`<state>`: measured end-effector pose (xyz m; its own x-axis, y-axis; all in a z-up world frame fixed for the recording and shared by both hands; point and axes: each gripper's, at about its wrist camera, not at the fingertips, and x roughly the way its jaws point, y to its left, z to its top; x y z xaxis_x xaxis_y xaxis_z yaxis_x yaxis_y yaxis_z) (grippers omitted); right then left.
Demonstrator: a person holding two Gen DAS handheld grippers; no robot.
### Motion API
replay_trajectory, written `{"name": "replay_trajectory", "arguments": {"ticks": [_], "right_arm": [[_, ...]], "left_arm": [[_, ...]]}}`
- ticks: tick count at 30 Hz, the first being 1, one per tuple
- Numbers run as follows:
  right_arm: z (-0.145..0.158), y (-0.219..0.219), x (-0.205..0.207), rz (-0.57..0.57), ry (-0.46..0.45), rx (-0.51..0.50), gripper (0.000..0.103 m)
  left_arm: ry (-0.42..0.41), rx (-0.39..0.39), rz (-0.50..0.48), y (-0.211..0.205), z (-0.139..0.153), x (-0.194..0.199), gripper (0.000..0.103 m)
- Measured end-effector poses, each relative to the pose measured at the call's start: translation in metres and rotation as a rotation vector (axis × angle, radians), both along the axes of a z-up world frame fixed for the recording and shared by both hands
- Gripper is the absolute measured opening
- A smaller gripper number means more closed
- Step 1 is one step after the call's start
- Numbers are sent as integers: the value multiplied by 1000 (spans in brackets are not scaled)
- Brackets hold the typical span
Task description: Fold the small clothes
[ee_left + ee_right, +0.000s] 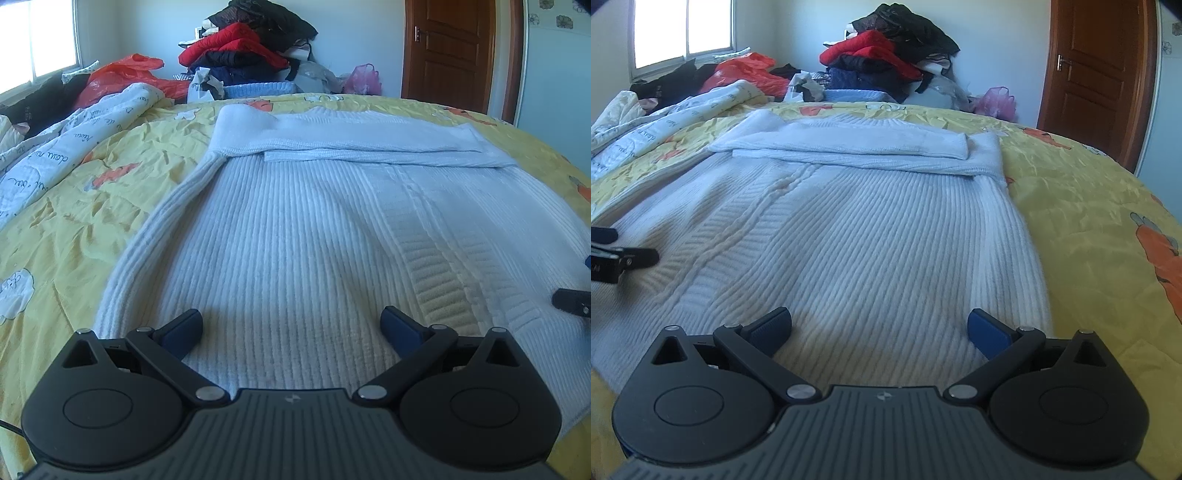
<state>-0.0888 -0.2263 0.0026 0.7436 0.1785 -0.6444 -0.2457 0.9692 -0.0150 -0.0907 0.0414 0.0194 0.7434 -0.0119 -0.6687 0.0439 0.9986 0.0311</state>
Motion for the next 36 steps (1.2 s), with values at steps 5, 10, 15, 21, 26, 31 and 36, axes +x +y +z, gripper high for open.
{"name": "replay_trajectory", "arguments": {"ticks": [5, 10, 15, 21, 26, 31, 36], "right_arm": [[1, -6, -18, -16, 13, -1, 103], [6, -15, -43, 49, 51, -22, 103], [22, -35, -55, 95, 135, 16, 91], [31, -77, -47, -32, 213, 155, 86], [24, -95, -39, -72, 282, 266, 79], [24, -88, -34, 10, 335, 328, 75], [27, -98, -28, 1, 378, 421, 40]], "left_arm": [[34, 0, -6, 2, 5, -10, 103], [49, 4, -35, 11, 8, -27, 103], [65, 26, 11, 32, 19, -37, 103], [95, 9, 116, 78, 22, -41, 103], [151, -65, 140, 90, 12, -36, 103], [154, -110, 81, 83, 13, -34, 103], [174, -113, 43, 82, 13, -34, 102]]}}
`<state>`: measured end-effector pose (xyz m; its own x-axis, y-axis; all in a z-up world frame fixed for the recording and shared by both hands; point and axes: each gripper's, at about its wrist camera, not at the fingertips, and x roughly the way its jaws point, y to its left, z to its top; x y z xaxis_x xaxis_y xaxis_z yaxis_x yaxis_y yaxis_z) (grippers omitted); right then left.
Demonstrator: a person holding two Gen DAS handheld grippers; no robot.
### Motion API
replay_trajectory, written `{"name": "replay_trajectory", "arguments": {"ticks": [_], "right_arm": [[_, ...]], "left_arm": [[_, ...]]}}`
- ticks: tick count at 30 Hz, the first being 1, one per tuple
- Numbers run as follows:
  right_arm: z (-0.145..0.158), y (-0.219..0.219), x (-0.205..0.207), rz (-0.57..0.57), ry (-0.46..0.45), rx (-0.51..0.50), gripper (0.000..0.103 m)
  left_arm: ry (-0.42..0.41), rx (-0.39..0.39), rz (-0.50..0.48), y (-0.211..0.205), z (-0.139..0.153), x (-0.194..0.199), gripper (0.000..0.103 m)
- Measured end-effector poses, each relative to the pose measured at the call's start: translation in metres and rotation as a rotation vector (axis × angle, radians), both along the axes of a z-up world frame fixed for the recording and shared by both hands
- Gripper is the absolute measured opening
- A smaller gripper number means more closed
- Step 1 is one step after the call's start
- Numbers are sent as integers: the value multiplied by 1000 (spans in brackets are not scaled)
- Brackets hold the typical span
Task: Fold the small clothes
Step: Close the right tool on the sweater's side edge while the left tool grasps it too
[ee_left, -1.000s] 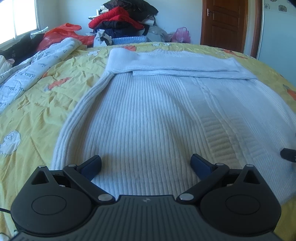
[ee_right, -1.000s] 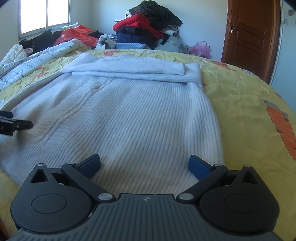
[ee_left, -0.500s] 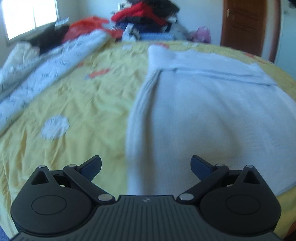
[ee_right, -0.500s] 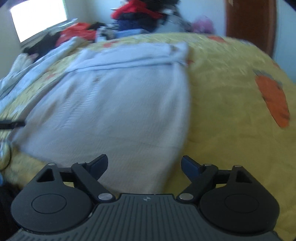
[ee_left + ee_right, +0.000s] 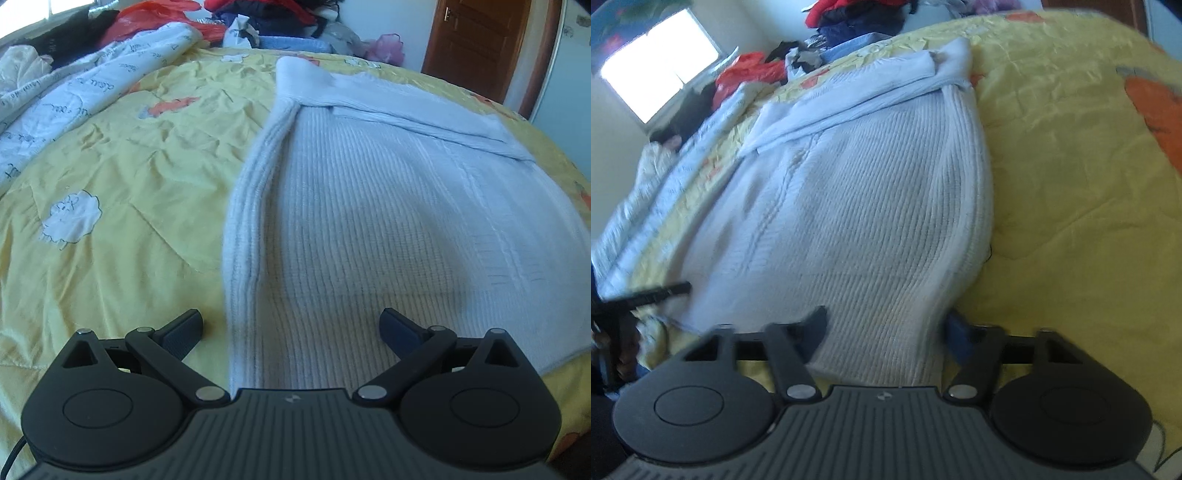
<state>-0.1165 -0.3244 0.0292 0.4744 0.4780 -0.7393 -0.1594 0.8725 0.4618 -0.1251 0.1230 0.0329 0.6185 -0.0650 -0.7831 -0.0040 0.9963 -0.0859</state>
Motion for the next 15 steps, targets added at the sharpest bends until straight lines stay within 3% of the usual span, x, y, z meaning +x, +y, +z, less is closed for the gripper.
{"name": "replay_trajectory", "arguments": {"ticks": [2, 6, 11, 12, 13, 15], "right_arm": [[-2, -6, 3, -11, 35, 33, 27], [-12, -15, 9, -43, 72, 109, 28], [-27, -23, 19, -102, 125, 259, 34], [-29, -22, 21, -98, 125, 274, 34], [-30, -21, 22, -85, 127, 283, 34], [-31, -20, 26, -72, 131, 285, 20]], "left_arm": [[7, -19, -8, 2, 2, 0, 98], [22, -42, -24, 5, 6, -1, 86], [55, -114, -60, 11, 8, 5, 85], [56, -116, -65, 12, 9, 5, 77], [54, -108, -63, 13, 10, 5, 51], [72, -113, -35, 19, 12, 8, 33]]}}
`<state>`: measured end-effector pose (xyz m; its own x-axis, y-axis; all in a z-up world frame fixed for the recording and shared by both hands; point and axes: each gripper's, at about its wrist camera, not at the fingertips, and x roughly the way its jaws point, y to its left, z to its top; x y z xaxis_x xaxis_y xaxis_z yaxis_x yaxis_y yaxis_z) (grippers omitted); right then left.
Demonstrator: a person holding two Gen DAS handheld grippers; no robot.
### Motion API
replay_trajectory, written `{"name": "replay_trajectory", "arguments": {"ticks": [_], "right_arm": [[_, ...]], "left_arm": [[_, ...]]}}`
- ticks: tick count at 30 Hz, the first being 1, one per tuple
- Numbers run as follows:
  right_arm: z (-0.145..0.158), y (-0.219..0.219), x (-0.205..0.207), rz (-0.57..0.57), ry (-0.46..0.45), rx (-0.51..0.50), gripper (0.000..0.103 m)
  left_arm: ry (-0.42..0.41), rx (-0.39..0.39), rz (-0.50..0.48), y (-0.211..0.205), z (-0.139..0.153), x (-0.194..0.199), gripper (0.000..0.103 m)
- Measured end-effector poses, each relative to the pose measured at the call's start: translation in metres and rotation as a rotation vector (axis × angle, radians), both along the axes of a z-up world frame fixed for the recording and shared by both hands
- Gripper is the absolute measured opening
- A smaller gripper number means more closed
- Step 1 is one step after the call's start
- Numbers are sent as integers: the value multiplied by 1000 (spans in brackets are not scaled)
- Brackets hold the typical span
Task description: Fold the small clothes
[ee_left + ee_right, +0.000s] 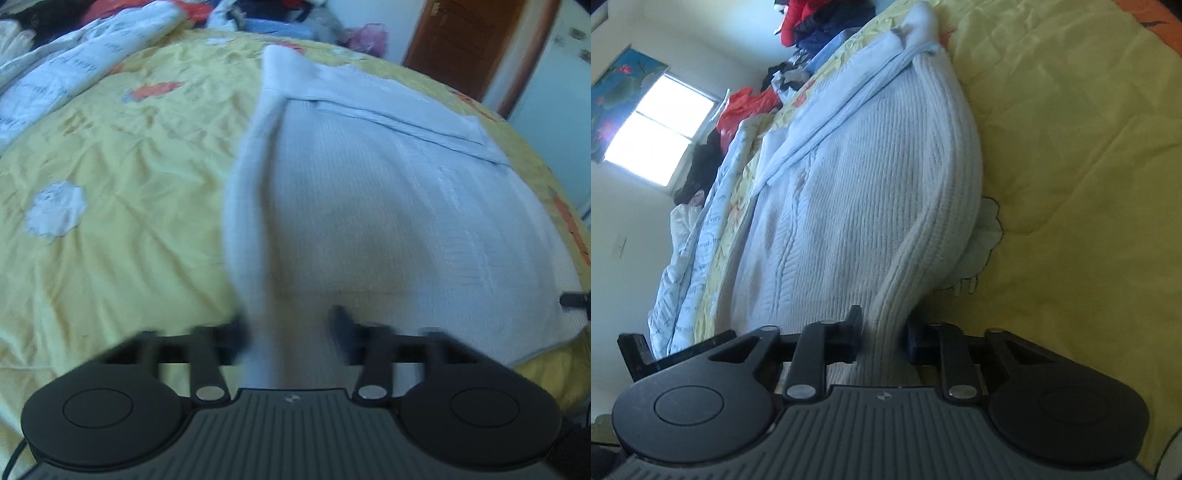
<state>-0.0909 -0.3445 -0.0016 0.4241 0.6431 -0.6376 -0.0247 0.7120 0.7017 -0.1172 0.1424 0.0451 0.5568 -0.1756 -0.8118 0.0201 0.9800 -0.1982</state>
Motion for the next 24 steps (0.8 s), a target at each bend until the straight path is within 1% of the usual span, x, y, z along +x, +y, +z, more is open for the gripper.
{"name": "replay_trajectory", "arguments": {"ticks": [1, 2, 4, 5, 6, 8, 11, 13, 14, 15, 16, 17, 19, 20, 21, 22, 24], "right_arm": [[0, -1, 1, 2, -2, 4, 19], [0, -2, 1, 4, 0, 6, 17], [-1, -4, 2, 1, 13, 17, 17], [-2, -5, 3, -1, 25, 28, 18], [-2, -7, 4, -3, 35, 39, 23], [0, -10, 5, -5, 45, 47, 24], [-2, -9, 7, 6, 47, 55, 31], [-5, -6, 8, 14, 52, 72, 33], [-7, -6, 8, 21, 46, 81, 21], [-7, -7, 7, 23, 38, 83, 18], [-5, -7, 6, 24, 19, 80, 18], [1, -8, 5, 21, -3, 95, 17], [18, -16, 2, -3, -61, 165, 17], [26, -18, 0, -4, -87, 171, 17], [30, -18, 1, 6, -98, 157, 17], [30, -18, 3, 21, -87, 136, 17], [27, -19, 10, 22, -59, 105, 17]], "left_arm": [[12, -24, 15, 6, 0, 2, 28], [27, -59, 32, 13, 0, 3, 27], [55, -110, 52, 21, 0, 7, 28], [69, -117, 50, 23, 0, 9, 28], [79, -117, 39, 22, 1, 11, 28], [98, -128, 20, 21, 2, 14, 29], [97, -146, 14, 20, 0, 18, 29], [91, -149, 11, 19, -1, 18, 29], [89, -148, 14, 19, -1, 18, 26], [89, -129, 18, 19, -1, 18, 9], [87, -117, 11, 20, 0, 17, 9], [80, -124, 14, 24, 3, 17, 9], [46, -163, 20, 32, 14, 13, 9], [28, -185, 21, 35, 18, 13, 9], [11, -198, 25, 39, 21, 13, 9], [10, -197, 27, 41, 21, 16, 9], [36, -196, 35, 44, 17, 24, 10]]}}
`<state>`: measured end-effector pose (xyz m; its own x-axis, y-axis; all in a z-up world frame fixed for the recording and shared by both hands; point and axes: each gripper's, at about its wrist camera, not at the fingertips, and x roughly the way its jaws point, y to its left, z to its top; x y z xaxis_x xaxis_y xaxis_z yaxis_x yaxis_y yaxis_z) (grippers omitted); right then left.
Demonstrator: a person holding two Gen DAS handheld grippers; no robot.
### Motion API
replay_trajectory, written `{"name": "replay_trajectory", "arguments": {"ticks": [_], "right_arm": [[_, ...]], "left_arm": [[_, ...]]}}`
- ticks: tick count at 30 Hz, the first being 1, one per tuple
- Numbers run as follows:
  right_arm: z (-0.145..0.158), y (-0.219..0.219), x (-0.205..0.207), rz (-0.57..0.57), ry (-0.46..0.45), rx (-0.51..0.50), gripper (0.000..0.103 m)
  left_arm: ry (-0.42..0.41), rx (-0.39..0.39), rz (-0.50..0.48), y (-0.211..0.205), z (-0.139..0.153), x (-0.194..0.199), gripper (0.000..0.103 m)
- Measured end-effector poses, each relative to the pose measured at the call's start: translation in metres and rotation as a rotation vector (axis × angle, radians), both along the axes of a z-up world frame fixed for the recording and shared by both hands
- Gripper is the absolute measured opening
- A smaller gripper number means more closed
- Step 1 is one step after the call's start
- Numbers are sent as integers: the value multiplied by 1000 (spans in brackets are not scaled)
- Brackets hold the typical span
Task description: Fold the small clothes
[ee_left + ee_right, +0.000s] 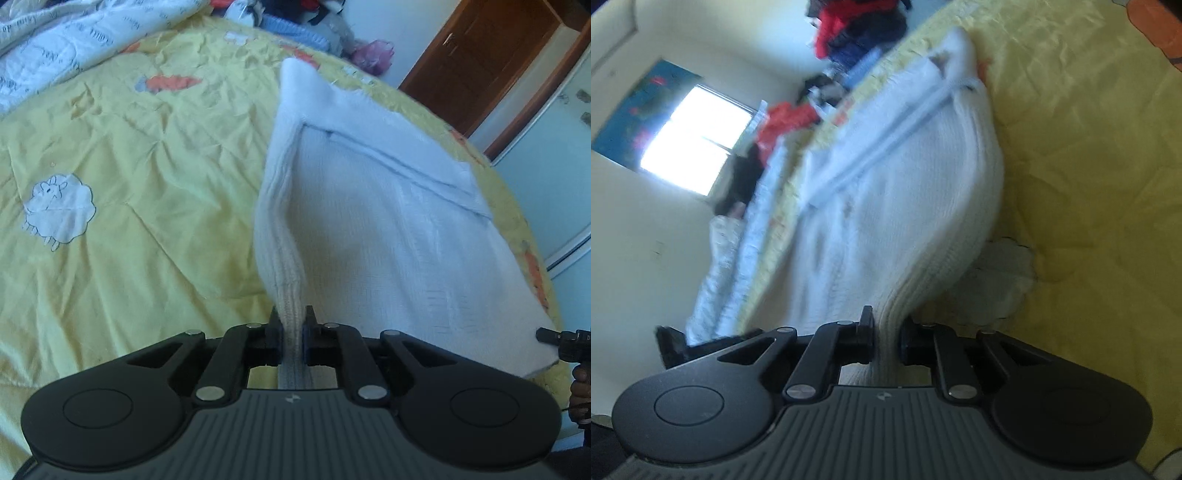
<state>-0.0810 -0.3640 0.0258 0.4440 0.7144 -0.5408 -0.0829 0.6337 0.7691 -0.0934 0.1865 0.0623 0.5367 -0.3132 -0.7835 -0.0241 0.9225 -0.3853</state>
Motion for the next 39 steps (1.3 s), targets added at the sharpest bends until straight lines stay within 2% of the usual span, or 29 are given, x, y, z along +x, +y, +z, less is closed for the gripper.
{"name": "replay_trajectory", "arguments": {"ticks": [2, 4, 9, 14, 17, 20, 22, 25, 27, 29, 31, 32, 33, 34, 35, 36, 37, 38, 39], "right_arm": [[5, -7, 8, -22, -17, 62, 17], [16, -12, 21, -41, -60, 134, 17], [35, -13, 76, -83, -147, 207, 17], [39, -22, 151, -165, -201, 270, 17], [36, -30, 199, -211, -216, 306, 17], [26, -36, 248, -257, -202, 289, 17], [12, -38, 282, -285, -161, 267, 17], [-13, -35, 326, -322, -72, 198, 17], [-30, -33, 345, -333, -14, 188, 18], [-43, -34, 358, -364, 47, 243, 22], [-53, -41, 361, -415, 55, 364, 32], [-53, -44, 359, -447, 35, 407, 46], [-48, -48, 356, -486, -11, 412, 65], [-40, -52, 351, -525, -59, 380, 77], [-32, -55, 345, -546, -87, 343, 90], [-26, -56, 339, -555, -100, 305, 91], [-20, -56, 332, -539, -116, 280, 89], [-15, -55, 322, -511, -131, 271, 87], [-12, -54, 309, -488, -143, 265, 87]], "left_arm": [[-6, -30, 0, 3, 5, 10, 10], [-56, -68, -3, 6, 18, 23, 10], [-173, -138, 12, 11, 48, 79, 9], [-236, -133, 51, 8, 65, 162, 9], [-261, -102, 64, 3, 74, 214, 9], [-273, -76, 82, -3, 77, 265, 9], [-264, -67, 88, -8, 72, 301, 9], [-209, -11, 102, -24, 52, 347, 9], [-179, 14, 114, -28, 40, 365, 10], [-132, -32, 136, -22, 29, 381, 11], [-105, -158, 176, -3, 24, 395, 11], [-117, -226, 197, 5, 23, 394, 13], [-122, -305, 217, 14, 22, 394, 19], [-113, -369, 222, 21, 20, 391, 27], [-110, -397, 212, 23, 20, 390, 31], [-115, -393, 199, 24, 21, 385, 40], [-137, -341, 206, 24, 25, 375, 57], [-165, -289, 215, 24, 28, 366, 68], [-194, -261, 216, 27, 29, 355, 84]]}}
